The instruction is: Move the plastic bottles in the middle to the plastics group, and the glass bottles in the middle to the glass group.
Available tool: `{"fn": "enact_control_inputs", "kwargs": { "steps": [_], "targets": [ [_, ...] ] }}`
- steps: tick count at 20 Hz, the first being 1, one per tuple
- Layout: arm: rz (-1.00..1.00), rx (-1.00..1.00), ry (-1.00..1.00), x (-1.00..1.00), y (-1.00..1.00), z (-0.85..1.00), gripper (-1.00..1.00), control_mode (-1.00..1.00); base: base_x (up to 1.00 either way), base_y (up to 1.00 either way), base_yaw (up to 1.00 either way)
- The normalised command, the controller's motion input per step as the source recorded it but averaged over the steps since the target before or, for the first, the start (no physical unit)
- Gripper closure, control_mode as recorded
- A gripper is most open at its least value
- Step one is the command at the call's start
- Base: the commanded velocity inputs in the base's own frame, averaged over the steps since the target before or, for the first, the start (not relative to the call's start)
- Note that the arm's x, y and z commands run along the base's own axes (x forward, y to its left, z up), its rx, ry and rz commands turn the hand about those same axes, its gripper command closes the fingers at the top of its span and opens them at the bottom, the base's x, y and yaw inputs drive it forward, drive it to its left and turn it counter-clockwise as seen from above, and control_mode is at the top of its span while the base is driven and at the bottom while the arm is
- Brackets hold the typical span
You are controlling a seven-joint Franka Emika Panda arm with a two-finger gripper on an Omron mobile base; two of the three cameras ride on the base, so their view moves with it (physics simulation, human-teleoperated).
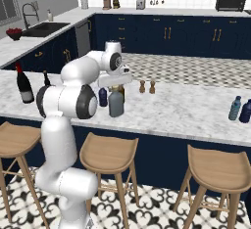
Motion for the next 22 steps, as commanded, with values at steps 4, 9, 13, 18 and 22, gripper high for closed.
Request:
{"fn": "enact_control_inputs", "kwargs": {
  "steps": [4,9,13,18,22],
  "targets": [
    [0.00,0.02,-0.04,-0.56,-0.13,0.23,1.00,-1.00,0.00,0.00,0.00],
    [0.00,0.11,0.00,-0.67,0.37,0.19,1.00,-1.00,0.00,0.00,0.00],
    [0.00,0.04,0.00,-0.43,0.71,0.04,1.00,-1.00,0.00,0.00,0.00],
    [0.00,0.00,0.00,-0.15,0.95,0.00,1.00,-1.00,0.00,0.00,0.00],
    [0.00,0.02,0.00,0.04,0.80,0.09,1.00,-1.00,0.00,0.00,0.00]
  ]
}}
